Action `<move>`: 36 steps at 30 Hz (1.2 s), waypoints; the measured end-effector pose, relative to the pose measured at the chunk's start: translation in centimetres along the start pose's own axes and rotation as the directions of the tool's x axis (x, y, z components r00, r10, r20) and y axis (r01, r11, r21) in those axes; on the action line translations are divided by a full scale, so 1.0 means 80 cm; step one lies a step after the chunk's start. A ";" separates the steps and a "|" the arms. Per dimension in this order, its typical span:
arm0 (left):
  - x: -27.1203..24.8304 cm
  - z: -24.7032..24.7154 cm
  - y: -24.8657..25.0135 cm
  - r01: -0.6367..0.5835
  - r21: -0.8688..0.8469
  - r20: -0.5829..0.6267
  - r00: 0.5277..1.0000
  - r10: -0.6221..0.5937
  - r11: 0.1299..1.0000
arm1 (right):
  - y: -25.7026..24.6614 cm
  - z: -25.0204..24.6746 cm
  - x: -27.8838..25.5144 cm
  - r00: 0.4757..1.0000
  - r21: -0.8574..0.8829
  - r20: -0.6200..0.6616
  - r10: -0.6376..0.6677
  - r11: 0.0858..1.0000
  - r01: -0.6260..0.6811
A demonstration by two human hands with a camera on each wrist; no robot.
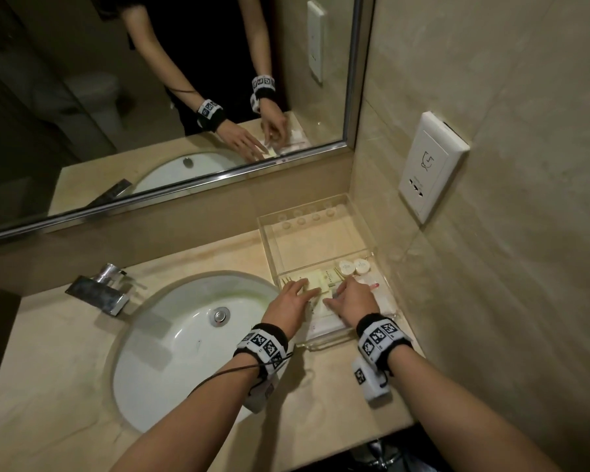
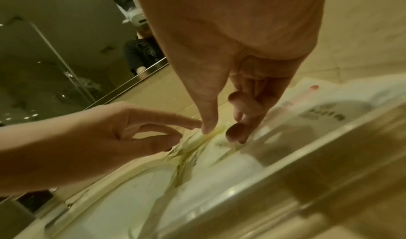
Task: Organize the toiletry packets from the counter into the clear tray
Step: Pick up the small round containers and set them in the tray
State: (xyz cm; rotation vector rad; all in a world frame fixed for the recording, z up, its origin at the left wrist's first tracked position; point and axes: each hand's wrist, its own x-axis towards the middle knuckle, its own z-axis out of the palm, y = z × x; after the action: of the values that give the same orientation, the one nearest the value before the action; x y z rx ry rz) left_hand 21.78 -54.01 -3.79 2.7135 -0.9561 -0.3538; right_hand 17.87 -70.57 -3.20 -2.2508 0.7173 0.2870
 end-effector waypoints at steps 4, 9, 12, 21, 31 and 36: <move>0.000 0.000 0.000 0.024 -0.014 0.016 1.000 -0.024 1.000 | -0.012 0.010 -0.001 0.994 0.037 -0.001 0.108 0.994 -0.107; 0.003 0.001 -0.003 0.055 -0.028 0.023 0.998 -0.054 0.998 | -0.011 0.017 0.005 0.985 0.124 0.026 0.169 0.977 -0.171; 0.006 -0.001 -0.004 0.063 -0.029 0.024 0.998 -0.062 0.998 | -0.007 0.016 0.009 0.976 0.184 0.044 0.213 0.959 -0.217; 0.011 -0.004 -0.009 0.065 -0.023 0.038 0.997 -0.064 0.998 | -0.015 0.012 0.009 0.965 0.295 0.070 0.254 0.919 -0.263; 0.019 -0.009 -0.005 -0.024 0.052 0.065 0.998 0.021 0.998 | -0.010 0.017 0.004 0.983 0.109 -0.022 0.184 0.977 -0.180; 0.035 -0.012 -0.008 -0.008 0.115 0.024 1.000 0.006 0.993 | -0.008 0.016 0.002 0.985 0.055 -0.023 0.171 0.984 -0.169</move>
State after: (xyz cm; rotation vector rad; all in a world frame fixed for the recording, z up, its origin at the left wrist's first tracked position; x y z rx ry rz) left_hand 24.57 -55.21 -3.48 2.8140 -1.0222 -0.3403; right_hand 18.38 -69.36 -3.75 -2.1506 0.9237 0.3161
